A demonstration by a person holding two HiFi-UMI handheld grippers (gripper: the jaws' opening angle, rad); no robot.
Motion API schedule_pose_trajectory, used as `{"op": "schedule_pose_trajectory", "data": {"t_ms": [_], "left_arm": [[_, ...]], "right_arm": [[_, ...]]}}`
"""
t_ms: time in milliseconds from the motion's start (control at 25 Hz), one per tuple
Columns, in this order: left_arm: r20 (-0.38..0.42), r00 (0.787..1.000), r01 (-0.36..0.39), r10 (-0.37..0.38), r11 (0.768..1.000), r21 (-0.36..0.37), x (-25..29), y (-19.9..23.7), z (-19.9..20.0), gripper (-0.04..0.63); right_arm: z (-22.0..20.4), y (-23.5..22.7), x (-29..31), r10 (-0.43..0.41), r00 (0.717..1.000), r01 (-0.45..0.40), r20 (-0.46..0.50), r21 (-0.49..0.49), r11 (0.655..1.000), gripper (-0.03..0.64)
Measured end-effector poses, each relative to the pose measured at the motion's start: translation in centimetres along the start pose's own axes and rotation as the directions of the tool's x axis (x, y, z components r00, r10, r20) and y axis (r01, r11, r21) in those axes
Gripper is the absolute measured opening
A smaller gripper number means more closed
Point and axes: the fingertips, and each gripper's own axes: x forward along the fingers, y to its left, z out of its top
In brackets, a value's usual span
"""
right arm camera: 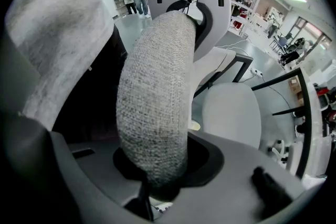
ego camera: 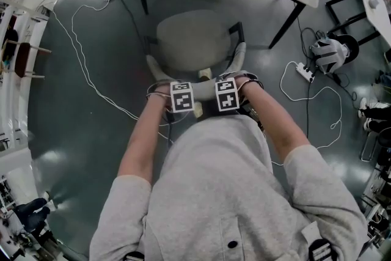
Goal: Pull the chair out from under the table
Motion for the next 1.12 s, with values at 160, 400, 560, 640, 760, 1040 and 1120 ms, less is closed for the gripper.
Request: {"op": "schedule_pose_trajectory", "data": {"t_ms": [160,400,560,640,760,1040,1120], "left_arm": [[-0.012,1.0,-0.004,0.004,1.0,-0.003,0.0,-0.8,-0.2,0.117],[-0.008,1.0,-0.013,0.013,1.0,-0.016,0.2,-1.6,0.1,0.127],[0.025,0.999,-0.048,0.049,0.999,-0.019,-0.2,-1.5,-0.1,0.137],[0.066,0.995,-0.074,0.075,0.997,-0.025,-0.7,-1.3,-0.2,0.142],[0.128,0.986,-0.1,0.105,0.994,-0.046,-1.6,-1.5,0.0,0.147],[0.21,0.946,-0.194,0.246,0.951,-0.24,-4.4,-1.4,-1.1,0.152],[0.218,0.925,-0.241,0.313,0.922,-0.303,-5.2,-1.7,-1.6,0.156]], "right_arm": [[0.2,0.9,0.0,0.004,1.0,-0.004,-0.009,-0.007,1.0,0.098],[0.1,1.8,0.0,-0.014,1.0,0.013,-0.016,-0.024,1.0,0.103],[0.4,1.7,-0.4,-0.028,1.0,0.028,0.003,-0.01,1.0,0.109],[0.4,1.5,-0.9,-0.046,0.999,0.046,0.028,-0.011,0.999,0.112],[0.2,1.7,-2.1,-0.075,0.994,0.076,0.074,-0.013,0.997,0.117],[-1.2,2.0,-6.4,-0.211,0.957,0.199,0.199,0.08,0.977,0.117],[-1.9,2.3,-8.9,-0.273,0.929,0.245,0.251,0.137,0.96,0.071]]}}
